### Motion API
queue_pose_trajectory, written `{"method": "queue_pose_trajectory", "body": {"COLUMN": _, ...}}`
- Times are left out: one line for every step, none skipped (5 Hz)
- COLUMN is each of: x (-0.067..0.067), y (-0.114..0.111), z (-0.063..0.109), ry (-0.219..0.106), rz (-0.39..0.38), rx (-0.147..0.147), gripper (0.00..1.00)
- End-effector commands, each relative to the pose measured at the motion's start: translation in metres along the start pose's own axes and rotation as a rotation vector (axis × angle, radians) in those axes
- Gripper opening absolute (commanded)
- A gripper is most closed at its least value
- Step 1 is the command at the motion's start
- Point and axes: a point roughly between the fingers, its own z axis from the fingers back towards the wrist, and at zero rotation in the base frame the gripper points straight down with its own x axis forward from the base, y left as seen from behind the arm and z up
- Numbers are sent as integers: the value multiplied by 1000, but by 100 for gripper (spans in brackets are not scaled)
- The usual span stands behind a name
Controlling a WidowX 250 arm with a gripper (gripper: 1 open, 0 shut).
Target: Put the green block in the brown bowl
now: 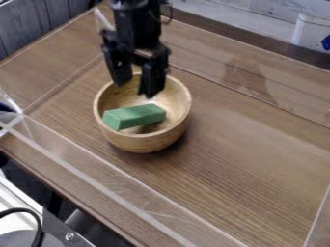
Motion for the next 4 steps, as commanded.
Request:
{"method": "queue_pose_trajectory", "body": {"x": 11, "y": -7, "z": 40, "ry": -89, "rz": -13, "rx": 35, "gripper": 100}}
{"method": "queue_pose_trajectory", "body": {"x": 13, "y": -15, "z": 57, "ry": -113, "rz": -19, "rx": 43, "gripper": 100}}
{"method": "queue_pose_trajectory", "body": {"x": 9, "y": -14, "z": 47, "ry": -104, "rz": -21, "rx": 48, "gripper": 100}}
{"method": "queue_pose_trajectory", "body": {"x": 4, "y": -15, "z": 37, "ry": -92, "rz": -26, "rx": 50, "gripper": 100}}
